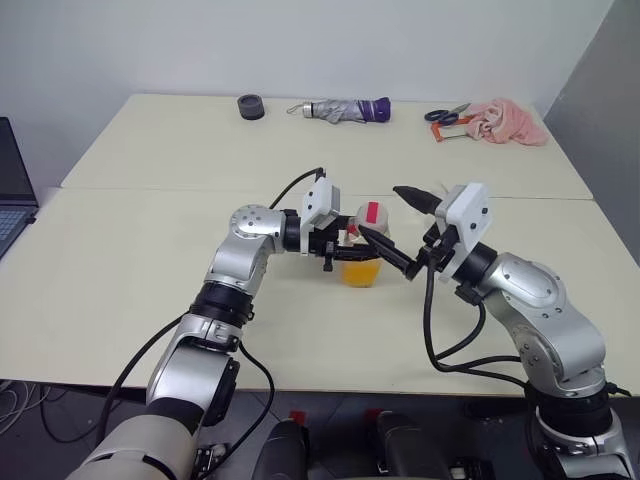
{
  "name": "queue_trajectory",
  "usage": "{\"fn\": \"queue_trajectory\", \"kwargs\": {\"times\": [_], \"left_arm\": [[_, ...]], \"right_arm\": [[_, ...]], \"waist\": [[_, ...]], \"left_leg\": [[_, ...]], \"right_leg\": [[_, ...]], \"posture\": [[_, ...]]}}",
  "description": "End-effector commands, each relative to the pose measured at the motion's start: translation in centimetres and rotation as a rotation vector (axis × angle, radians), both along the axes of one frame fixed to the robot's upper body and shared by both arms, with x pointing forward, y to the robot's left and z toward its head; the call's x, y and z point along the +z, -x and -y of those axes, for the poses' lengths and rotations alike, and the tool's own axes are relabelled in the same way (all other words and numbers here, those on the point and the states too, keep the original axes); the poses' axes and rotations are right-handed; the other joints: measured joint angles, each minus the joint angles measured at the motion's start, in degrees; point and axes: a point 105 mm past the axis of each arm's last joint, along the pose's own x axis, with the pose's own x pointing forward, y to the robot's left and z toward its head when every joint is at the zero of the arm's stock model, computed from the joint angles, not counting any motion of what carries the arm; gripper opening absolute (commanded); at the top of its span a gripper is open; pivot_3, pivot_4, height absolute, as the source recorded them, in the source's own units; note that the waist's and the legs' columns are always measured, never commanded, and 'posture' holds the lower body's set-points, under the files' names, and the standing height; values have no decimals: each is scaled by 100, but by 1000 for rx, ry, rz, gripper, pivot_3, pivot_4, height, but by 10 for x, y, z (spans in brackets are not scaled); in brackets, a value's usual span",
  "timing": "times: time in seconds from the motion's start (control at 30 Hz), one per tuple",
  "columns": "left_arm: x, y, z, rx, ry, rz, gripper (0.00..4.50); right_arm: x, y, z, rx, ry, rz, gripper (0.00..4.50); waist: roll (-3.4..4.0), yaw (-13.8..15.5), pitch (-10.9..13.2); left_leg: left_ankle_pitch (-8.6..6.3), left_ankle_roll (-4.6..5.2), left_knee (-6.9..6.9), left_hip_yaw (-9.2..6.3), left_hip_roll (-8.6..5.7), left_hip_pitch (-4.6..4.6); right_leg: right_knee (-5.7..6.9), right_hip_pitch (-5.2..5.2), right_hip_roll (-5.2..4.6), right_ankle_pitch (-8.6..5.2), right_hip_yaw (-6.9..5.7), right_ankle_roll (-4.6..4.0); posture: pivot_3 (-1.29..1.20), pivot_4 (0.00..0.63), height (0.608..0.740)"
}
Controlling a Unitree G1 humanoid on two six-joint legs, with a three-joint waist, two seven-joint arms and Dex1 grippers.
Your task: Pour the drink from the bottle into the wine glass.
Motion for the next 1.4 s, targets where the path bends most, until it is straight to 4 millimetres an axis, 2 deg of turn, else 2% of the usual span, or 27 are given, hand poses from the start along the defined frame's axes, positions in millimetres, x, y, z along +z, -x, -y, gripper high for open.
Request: {"fn": "queue_trajectory", "kwargs": {"times": [0.03,0.27,0.47,0.6,0.8,1.2,1.4], "left_arm": [[16,-1,-2,-6,25,63,1766],[17,-2,-3,-3,23,65,1766],[18,-2,-3,-2,23,66,1765],[18,-2,-3,-4,21,67,1765],[18,-2,-2,-8,21,69,1765],[17,-2,-3,-10,16,69,1765],[17,-2,-3,-11,15,70,1765]], "right_arm": [[10,4,10,-17,-18,28,4242],[13,20,5,85,-35,-9,4242],[7,35,-4,182,28,-48,4242],[17,22,-10,106,23,27,4242],[16,6,-15,38,66,71,4242],[19,-2,-9,-11,37,85,4242],[17,-7,2,-61,38,72,4242]], "waist": [[0,0,0],[0,0,0],[0,1,0],[0,-17,0],[0,-1,0],[0,2,0],[0,1,0]], "left_leg": [[0,0,0,0,0,0],[0,0,0,1,0,0],[0,0,0,-1,0,0],[0,0,0,0,0,2],[0,0,0,0,0,1],[0,0,0,0,0,1],[0,0,0,0,0,1]], "right_leg": [[0,0,0,0,0,0],[0,0,0,0,0,0],[-1,2,0,0,-1,0],[1,2,2,0,1,0],[-1,2,2,0,0,0],[-1,2,0,0,-1,0],[-1,2,0,0,-1,0]], "posture": [[0,150,740],[0,150,740],[0,150,740],[0,150,740],[0,150,740],[0,150,740],[0,150,740]]}}
